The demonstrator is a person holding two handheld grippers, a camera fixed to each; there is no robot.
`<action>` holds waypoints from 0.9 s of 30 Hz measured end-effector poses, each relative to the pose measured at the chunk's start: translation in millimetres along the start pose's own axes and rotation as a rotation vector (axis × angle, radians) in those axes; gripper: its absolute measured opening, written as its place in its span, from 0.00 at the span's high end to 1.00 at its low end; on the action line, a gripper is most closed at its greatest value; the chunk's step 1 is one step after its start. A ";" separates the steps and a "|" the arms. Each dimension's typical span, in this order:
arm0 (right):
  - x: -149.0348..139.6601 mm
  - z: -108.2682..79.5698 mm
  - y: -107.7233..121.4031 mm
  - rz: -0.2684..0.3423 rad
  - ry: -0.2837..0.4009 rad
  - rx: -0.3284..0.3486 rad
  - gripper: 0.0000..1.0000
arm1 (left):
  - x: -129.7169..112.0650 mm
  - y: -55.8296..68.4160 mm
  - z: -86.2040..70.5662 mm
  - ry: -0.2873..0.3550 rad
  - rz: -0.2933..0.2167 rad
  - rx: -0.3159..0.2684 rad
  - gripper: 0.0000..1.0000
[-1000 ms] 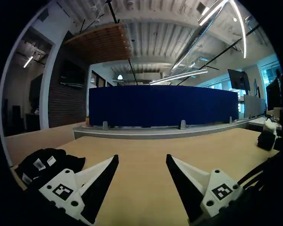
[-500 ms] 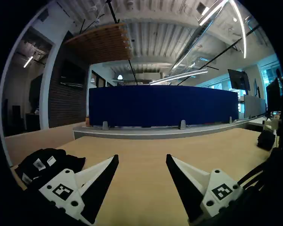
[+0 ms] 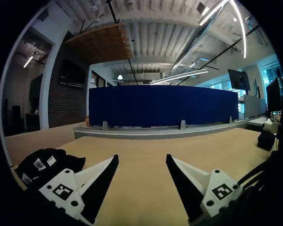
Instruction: Fold towel
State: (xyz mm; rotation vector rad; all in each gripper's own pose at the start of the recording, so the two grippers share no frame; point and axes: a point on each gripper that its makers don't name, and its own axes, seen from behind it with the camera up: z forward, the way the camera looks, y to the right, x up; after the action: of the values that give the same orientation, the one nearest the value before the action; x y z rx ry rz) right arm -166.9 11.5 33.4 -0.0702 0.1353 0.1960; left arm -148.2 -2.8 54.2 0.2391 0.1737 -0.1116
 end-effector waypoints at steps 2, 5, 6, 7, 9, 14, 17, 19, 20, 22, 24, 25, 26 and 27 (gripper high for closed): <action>-0.5 -0.9 -0.6 -0.014 0.007 0.003 0.01 | -0.1 0.0 0.0 0.000 0.000 0.000 0.07; -1.9 -1.3 -2.1 -0.032 0.004 0.004 0.01 | -0.1 0.1 -0.1 0.000 0.000 0.000 0.07; -2.2 -1.6 -2.6 -0.036 0.004 0.004 0.01 | -0.1 0.2 -0.3 0.000 0.000 0.000 0.07; -2.3 -2.0 -3.3 -0.041 0.006 0.004 0.01 | -0.1 0.2 -0.4 0.000 0.000 0.000 0.07; -2.5 -2.5 -4.7 -0.049 0.007 0.005 0.00 | -0.1 0.3 -0.7 0.000 0.000 0.000 0.07; -4.5 -1.9 -7.1 -0.075 0.006 0.005 0.01 | 0.0 0.4 -0.6 0.000 0.000 0.000 0.07; -6.6 -0.6 -8.1 -0.090 0.005 0.002 0.01 | -0.1 0.5 0.0 0.000 0.000 0.000 0.07; -7.5 -0.4 -9.5 -0.097 0.005 0.003 0.01 | 0.1 0.4 -0.1 0.000 0.000 0.000 0.07; -7.8 -0.4 -10.3 -0.100 0.005 0.004 0.01 | 0.2 0.4 -0.1 0.000 0.000 0.000 0.07; -7.8 -0.5 -10.1 -0.100 0.004 0.003 0.00 | 0.2 0.3 -0.4 0.000 0.000 0.000 0.07; -7.6 -0.7 -9.9 -0.099 0.004 0.001 0.00 | 0.2 0.3 -0.6 0.000 0.000 0.000 0.07; -7.4 -0.9 -10.1 -0.099 0.004 0.001 0.00 | 0.3 0.4 -0.6 0.000 0.000 0.000 0.07; -7.3 -1.1 -10.3 -0.099 0.004 0.000 0.00 | 0.4 0.5 -0.6 0.000 0.000 0.000 0.07; -7.0 -1.3 -10.4 -0.100 0.004 0.000 0.00 | 0.4 0.5 -0.7 0.000 0.000 0.000 0.07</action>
State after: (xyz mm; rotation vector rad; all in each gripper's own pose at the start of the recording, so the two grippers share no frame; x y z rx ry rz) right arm -171.8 -0.1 33.7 -0.0771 0.1356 0.0965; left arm -147.8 -2.2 53.5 0.2391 0.1739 -0.1117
